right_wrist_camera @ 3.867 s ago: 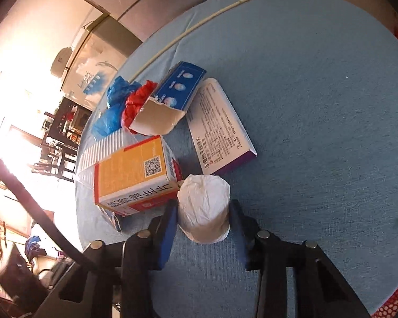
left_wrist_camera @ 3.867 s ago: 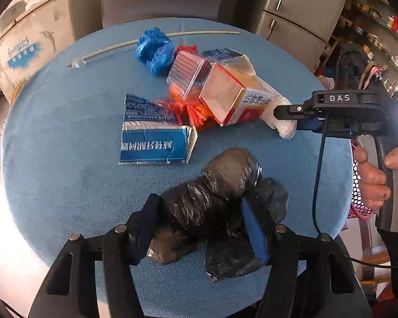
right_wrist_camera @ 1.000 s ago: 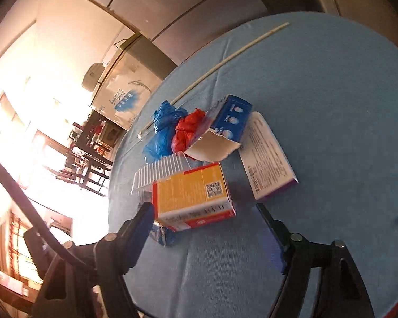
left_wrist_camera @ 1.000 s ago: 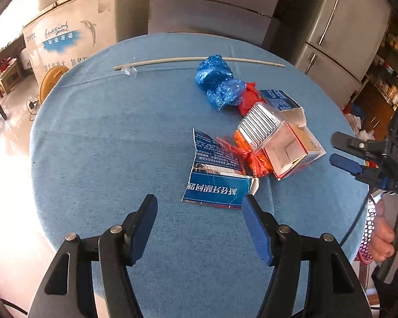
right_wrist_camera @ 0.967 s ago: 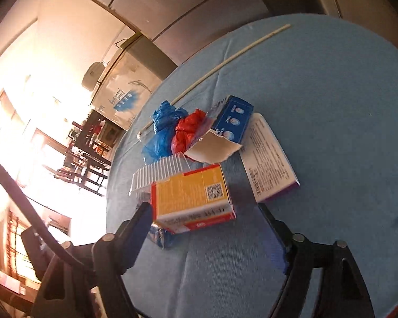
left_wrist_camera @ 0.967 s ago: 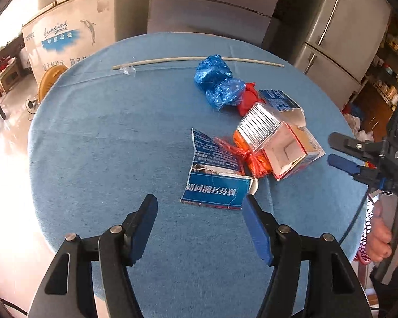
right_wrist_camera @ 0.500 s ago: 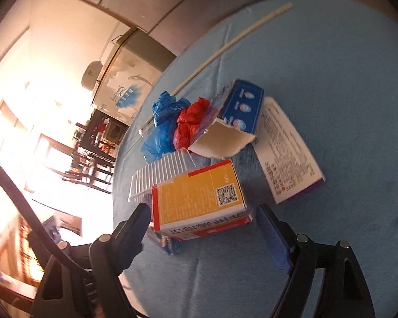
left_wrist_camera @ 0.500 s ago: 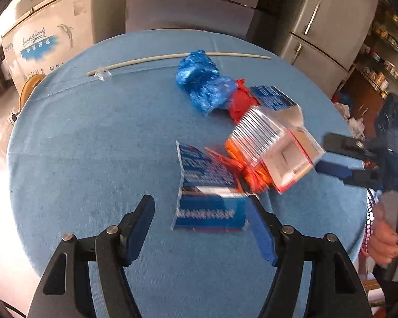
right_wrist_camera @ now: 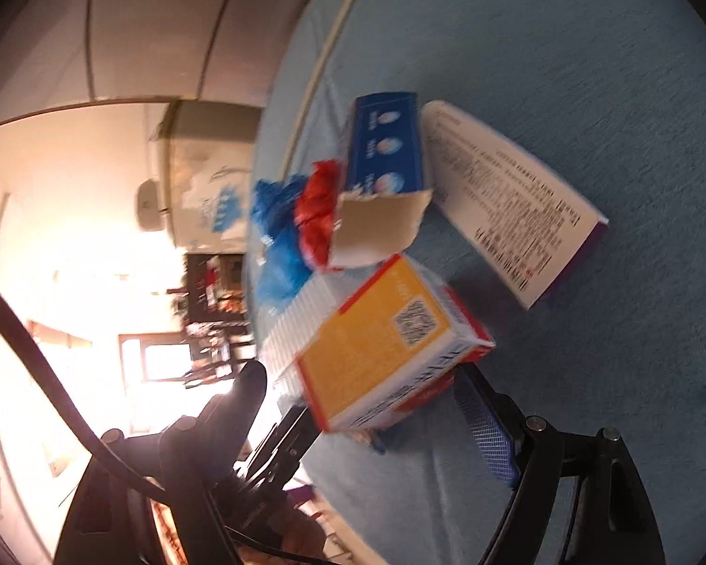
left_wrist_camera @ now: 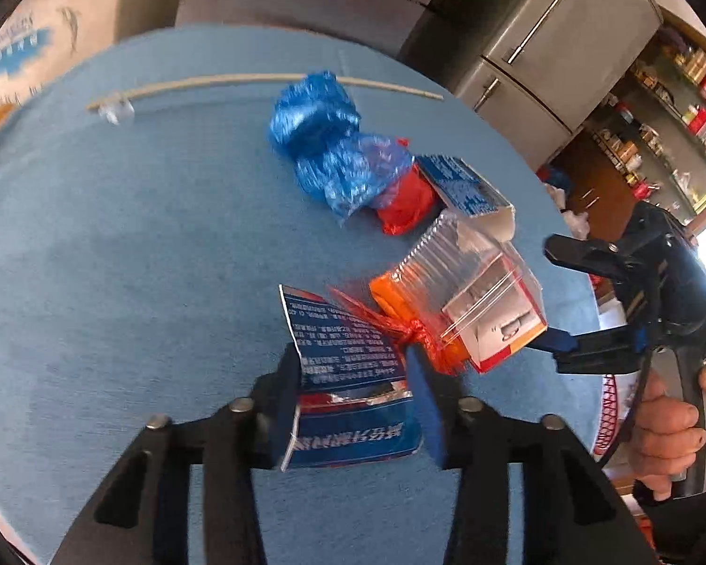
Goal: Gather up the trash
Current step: 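Grasp the blue toothpaste box with the left tool while the right tool grasps the orange medicine box, then lift the blue box with the left tool while the right tool holds the orange box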
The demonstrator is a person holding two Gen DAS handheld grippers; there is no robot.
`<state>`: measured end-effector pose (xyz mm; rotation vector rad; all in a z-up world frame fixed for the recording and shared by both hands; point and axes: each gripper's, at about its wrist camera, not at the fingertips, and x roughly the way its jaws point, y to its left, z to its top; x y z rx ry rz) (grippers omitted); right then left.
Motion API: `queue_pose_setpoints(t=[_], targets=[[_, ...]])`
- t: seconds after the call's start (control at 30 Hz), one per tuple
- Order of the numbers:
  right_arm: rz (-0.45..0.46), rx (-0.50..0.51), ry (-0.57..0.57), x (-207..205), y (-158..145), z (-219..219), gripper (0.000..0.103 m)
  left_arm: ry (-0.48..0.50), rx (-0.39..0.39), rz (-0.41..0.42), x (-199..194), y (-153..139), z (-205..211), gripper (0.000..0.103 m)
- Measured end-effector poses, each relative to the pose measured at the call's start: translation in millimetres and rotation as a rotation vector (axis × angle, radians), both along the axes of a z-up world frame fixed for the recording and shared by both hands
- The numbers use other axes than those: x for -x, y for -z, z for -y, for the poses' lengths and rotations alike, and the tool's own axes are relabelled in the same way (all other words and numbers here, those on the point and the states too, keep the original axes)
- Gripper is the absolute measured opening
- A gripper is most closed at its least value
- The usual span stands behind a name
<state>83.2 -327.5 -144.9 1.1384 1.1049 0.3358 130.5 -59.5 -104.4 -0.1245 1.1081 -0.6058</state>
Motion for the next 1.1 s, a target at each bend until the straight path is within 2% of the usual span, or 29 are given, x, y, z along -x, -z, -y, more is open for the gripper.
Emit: queue_pose_setpoints(t=[0.13, 0.3, 0.4, 0.43, 0.5, 0.6, 0.7, 0.8, 0.9, 1.1], targets=[[-0.074, 0.009, 0.015, -9.8, 9.0, -9.5, 0.084, 0.013, 0.033, 0.002, 6.3, 3.3, 4.6, 0.028], [-0.081, 0.024, 0.054, -18.6, 10.0, -18.7, 0.084, 0.012, 0.063, 0.034, 15.2, -2.7, 6.8, 0.016], [-0.09, 0.011, 0.09, -24.1, 11.6, -21.6, 0.084, -0.003, 0.08, 0.042, 17.3, -6.0, 7.8, 0.013], [-0.084, 0.014, 0.098, -23.7, 11.1, -20.7, 0.083, -0.006, 0.08, 0.047, 18.8, -7.2, 8.4, 0.012], [-0.073, 0.045, 0.116, -26.5, 7.6, -22.5, 0.069, -0.015, 0.075, 0.058, 24.1, -9.6, 9.7, 0.011], [-0.033, 0.055, 0.125, -26.1, 1.2, -19.5, 0.061, -0.027, 0.057, 0.081, 30.3, -13.2, 9.3, 0.011], [-0.003, 0.131, 0.113, -23.8, -8.0, -16.4, 0.059, -0.044, 0.034, 0.097, 34.3, -16.6, 7.8, 0.011], [0.012, 0.131, 0.1, -20.5, -10.4, -16.4, 0.059, -0.058, 0.027, 0.107, 40.3, -21.6, -0.8, 0.008], [0.04, 0.173, 0.079, -13.7, -16.4, -16.8, 0.059, -0.062, 0.0, 0.13, 49.2, -29.4, -3.0, 0.007], [0.125, 0.272, 0.051, 22.2, -33.4, -7.0, 0.059, -0.039, -0.031, 0.183, 68.7, -49.1, 5.7, 0.006]])
